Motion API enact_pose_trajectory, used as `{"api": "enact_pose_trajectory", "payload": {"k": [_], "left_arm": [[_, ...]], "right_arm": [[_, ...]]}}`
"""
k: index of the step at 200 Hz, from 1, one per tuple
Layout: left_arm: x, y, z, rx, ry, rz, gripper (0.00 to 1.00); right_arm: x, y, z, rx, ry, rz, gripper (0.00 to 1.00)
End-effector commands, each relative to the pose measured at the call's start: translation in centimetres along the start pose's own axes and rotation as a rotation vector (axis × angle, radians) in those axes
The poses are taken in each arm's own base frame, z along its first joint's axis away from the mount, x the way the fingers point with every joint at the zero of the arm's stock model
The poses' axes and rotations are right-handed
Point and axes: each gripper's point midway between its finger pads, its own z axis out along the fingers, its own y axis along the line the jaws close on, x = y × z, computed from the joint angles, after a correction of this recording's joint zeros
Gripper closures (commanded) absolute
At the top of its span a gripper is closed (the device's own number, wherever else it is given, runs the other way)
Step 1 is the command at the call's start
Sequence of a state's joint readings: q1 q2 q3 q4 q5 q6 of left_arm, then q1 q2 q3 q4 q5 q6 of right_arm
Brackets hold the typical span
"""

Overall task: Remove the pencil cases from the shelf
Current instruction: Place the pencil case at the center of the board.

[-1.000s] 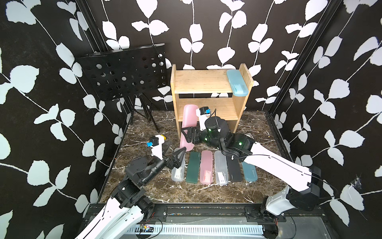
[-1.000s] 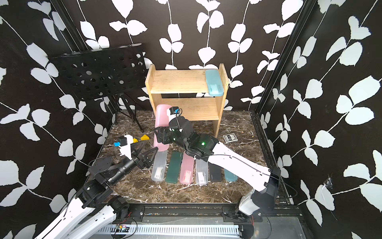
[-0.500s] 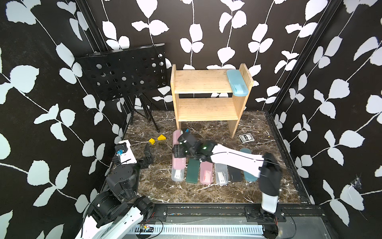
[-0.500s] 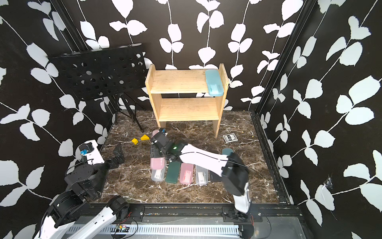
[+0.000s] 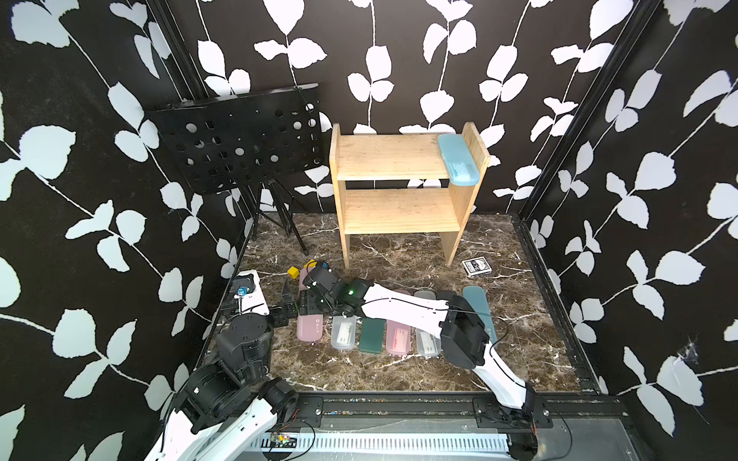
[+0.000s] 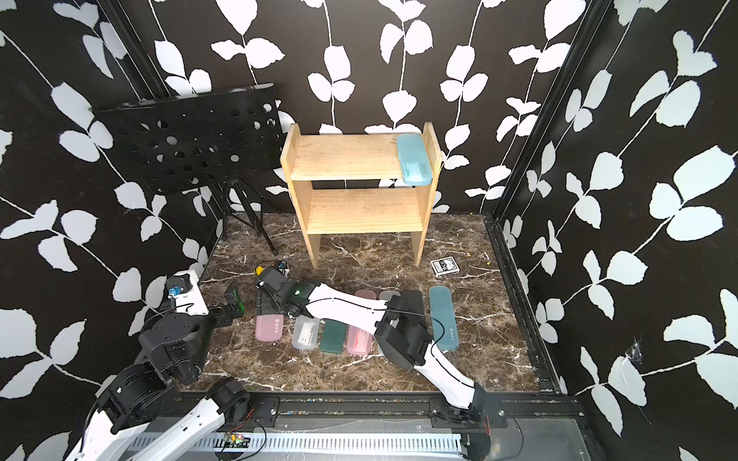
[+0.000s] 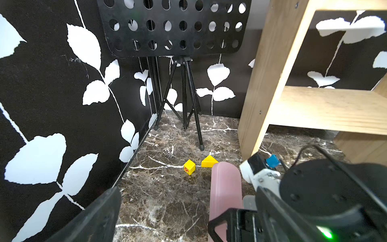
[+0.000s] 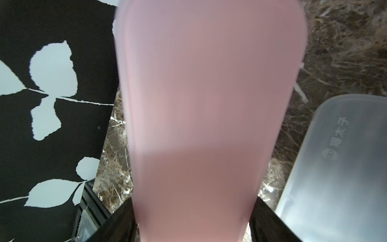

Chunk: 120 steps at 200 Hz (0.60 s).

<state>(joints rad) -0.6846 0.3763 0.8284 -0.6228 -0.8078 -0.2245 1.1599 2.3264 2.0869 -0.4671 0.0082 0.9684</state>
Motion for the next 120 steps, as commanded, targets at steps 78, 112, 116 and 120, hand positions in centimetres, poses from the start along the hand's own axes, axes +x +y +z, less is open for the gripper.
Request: {"api": "enact_pose_trajectory", "payload": {"k": [78,112,116,120], "left_arm": [[1.1,0.1,0.1,-0.005,0.021,0.016,0.01],[1.1,0.1,0.1,-0.006,0.022,0.017,0.01],[1.2,0.1,0.2,-0.007,0.023,0.019,0.01],[1.2,0.1,0.2,-0.006,0.024,0.019,0.01]], "right_arm": [[2.1,-3.2,3.2,0.121,0.066,0.051,0.31],[2.0,-4.2,3.3,0.145,0.065,0.059,0.19],[2.0,-4.3,3.2,0.147,0.064,0.058,0.18],[1.9,-4.4,3.1,0.147,0.061,0.058,0.17]]}}
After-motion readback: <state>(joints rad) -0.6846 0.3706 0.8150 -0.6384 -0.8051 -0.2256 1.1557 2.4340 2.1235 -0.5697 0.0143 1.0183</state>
